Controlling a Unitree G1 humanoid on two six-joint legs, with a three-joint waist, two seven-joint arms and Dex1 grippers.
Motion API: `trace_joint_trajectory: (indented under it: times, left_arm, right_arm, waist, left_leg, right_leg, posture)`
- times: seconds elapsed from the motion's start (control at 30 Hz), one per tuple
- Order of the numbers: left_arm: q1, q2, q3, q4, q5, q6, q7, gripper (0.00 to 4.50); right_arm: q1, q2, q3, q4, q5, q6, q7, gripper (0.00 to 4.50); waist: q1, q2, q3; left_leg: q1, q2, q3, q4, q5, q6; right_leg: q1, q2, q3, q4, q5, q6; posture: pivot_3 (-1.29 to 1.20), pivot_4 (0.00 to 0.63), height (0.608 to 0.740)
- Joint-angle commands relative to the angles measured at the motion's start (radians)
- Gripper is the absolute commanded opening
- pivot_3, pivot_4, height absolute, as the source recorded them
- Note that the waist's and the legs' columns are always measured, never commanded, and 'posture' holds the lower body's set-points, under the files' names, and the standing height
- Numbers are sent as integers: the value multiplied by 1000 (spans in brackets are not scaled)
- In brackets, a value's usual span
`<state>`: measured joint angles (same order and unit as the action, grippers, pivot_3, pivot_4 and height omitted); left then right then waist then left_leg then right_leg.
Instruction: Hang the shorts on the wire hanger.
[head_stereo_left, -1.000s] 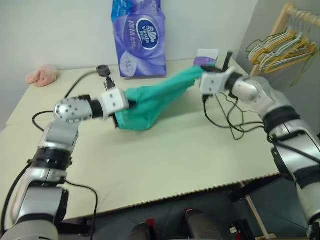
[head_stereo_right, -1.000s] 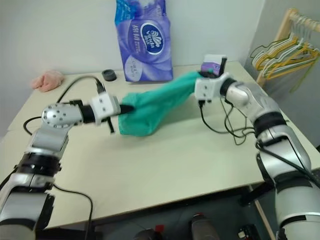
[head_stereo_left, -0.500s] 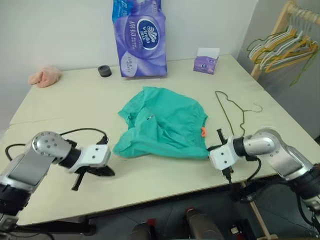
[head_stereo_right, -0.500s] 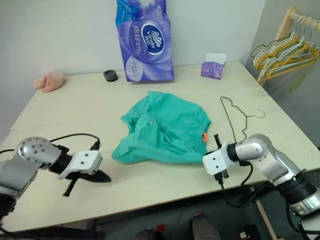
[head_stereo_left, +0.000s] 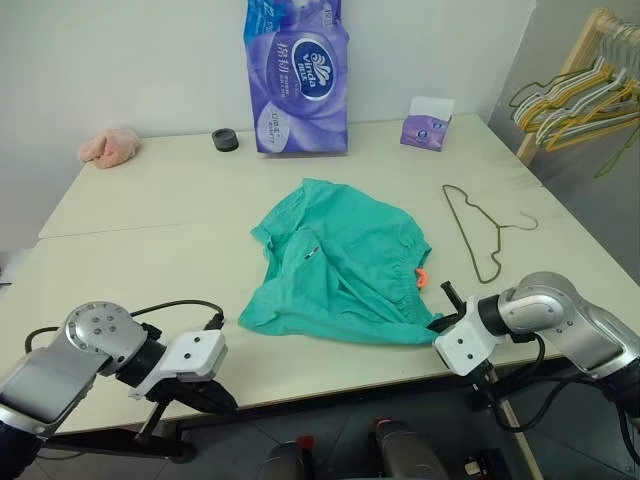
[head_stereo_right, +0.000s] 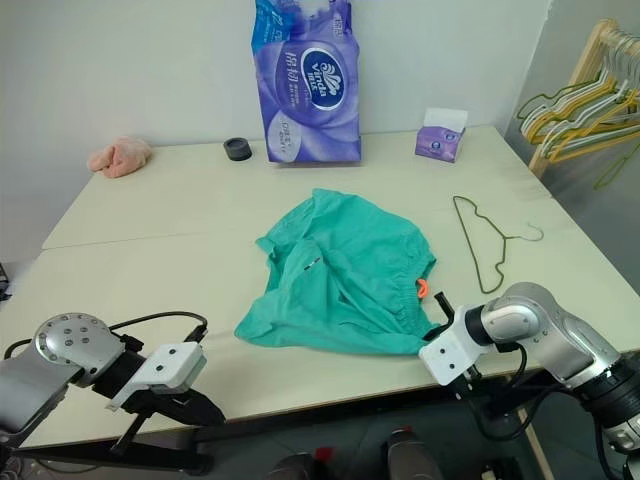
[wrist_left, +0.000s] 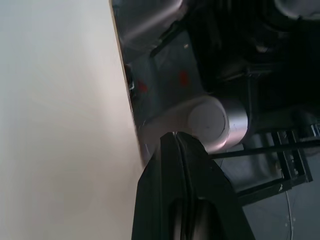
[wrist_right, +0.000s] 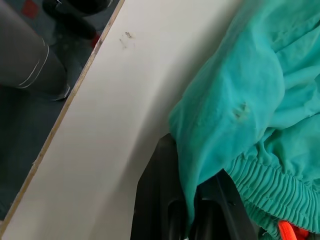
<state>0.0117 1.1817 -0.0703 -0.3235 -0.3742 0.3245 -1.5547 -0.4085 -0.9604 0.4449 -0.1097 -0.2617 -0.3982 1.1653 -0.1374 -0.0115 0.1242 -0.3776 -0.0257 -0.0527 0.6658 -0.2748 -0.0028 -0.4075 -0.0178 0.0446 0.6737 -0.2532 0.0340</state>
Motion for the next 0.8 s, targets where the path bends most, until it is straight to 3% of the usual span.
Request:
trace_joint_trajectory:
  times: [0.03, 0.17, 0.27, 0.53, 0.67, 0.7, 0.8]
  left_arm:
    - [-20, -24, 40, -31, -32, 11, 42, 0]
    - [-204, -157, -2, 43, 41, -16, 186, 0]
    - [-315, -221, -30, 119, 94, -75, 220, 561]
    - [-310, -181, -105, 127, 85, -135, 42, 2997]
    - [-342, -249, -147, 217, 173, -248, 87, 4200]
    - [-358, -278, -158, 252, 203, -280, 114, 4430]
    - [-405, -350, -186, 356, 280, -384, 179, 4474]
  right_arm:
    - [-1, -13, -23, 23, -23, -60, -16, 23]
    - [5, 10, -34, 17, -1, -33, -21, 23]
    - [10, 15, -36, 8, 2, -24, -17, 0]
    - [10, 7, -55, 24, 14, -26, -11, 0]
    - [13, 2, -64, 20, 22, -37, -9, 0]
    - [16, 0, -65, 16, 27, -44, -7, 0]
    - [24, -3, -66, 4, 39, -54, -4, 0]
  waist:
    - [0, 0, 0]
    - [13, -4, 2]
    - [17, -4, 2]
    - [-9, -4, 2]
    - [-3, -4, 3]
    - [0, -5, 3]
    - [1, -6, 4]
  left_leg:
    - [0, 0, 0, 0, 0, 0]
    - [2, -1, -1, 1, 0, 0]
    - [2, -1, 0, 2, 0, 0]
    - [3, 0, 1, -1, 0, 0]
    - [4, 0, 1, -1, 0, 0]
    - [4, 0, 0, 0, 0, 0]
    - [3, -1, 0, 1, 0, 0]
  right_leg:
    - [0, 0, 0, 0, 0, 0]
    - [3, 0, -1, 0, 0, 0]
    - [3, 1, 0, 0, 1, -1]
    - [2, 0, 1, 1, 1, -5]
    - [3, 1, 1, 2, 0, -6]
    - [3, 1, 1, 2, 0, -6]
    - [3, 0, 1, 2, 0, -6]
  posture:
    - [-170, 95, 740]
    - [-171, 99, 740]
    - [-176, 101, 740]
    - [-192, 105, 740]
    - [-203, 108, 740]
    - [-204, 109, 740]
    - [-210, 111, 740]
